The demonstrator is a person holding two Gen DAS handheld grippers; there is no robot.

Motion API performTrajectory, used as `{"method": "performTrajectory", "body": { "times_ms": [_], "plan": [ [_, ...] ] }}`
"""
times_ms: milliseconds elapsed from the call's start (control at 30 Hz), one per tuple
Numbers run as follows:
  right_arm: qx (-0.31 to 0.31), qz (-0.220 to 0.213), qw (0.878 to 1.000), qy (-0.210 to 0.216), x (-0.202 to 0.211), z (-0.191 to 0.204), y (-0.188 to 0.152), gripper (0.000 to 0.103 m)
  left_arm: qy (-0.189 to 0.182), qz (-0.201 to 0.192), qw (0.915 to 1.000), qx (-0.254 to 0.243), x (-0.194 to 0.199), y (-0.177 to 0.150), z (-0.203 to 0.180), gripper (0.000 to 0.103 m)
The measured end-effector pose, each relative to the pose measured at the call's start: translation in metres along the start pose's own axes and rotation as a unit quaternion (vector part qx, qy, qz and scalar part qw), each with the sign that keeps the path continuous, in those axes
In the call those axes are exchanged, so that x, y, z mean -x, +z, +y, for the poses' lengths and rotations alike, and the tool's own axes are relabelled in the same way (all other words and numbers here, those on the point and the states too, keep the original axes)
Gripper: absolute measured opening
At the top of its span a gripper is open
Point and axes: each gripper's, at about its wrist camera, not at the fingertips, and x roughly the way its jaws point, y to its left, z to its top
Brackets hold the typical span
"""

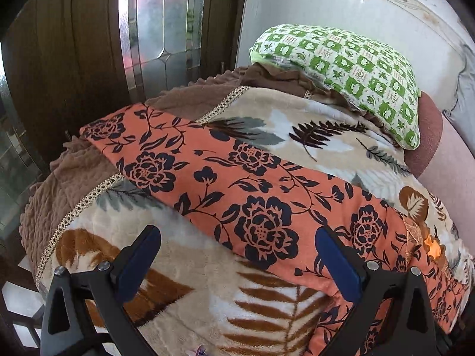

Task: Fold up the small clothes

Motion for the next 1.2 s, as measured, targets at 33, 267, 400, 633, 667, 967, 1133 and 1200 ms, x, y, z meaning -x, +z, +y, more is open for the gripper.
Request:
{"method": "performTrajectory", "body": {
  "times_ms": [33,267,400,633,667,967,1133,1200],
  "plan": [
    [-0.006,0.006,1.000,0.014,0.004,-0.005,-0.003,0.025,-0.001,0.004,1.0000,0.002,-0.001,0.000,0.000,0.103],
    [0.001,0.011,0.998,0.059,0.051,-0.044,-0.026,0.030,-0.020,0.030,0.9993,0.015,-0.007,-0.002,-0.003,0.103],
    [-0.151,-0.016,0.978,0.146,0.058,-0.093,-0.022,0.031,-0.025,0.031,0.9989,0.025,-0.006,-0.001,0.001,0.103],
    [-0.425,-0.021,0.875,0.231,0.020,-0.141,-0.038,0.034,-0.022,0.041,0.9976,0.051,-0.013,0.004,0.020,0.103],
    [-0.427,-0.031,0.875,0.224,0.023,-0.135,-0.034,0.034,-0.019,0.040,0.9975,0.055,-0.013,0.005,0.023,0.103],
    [-0.003,0.011,0.989,0.145,0.041,0.066,0.032,0.065,0.010,0.036,0.9944,0.099,-0.016,0.013,0.051,0.103],
    [0.113,0.068,0.990,0.057,0.027,0.082,-0.004,0.065,0.019,0.042,0.9918,0.119,-0.019,0.016,0.068,0.103],
    [0.073,0.043,0.993,0.076,0.038,0.052,-0.008,0.065,0.021,0.041,0.9907,0.128,-0.019,0.016,0.075,0.103]
  ]
}}
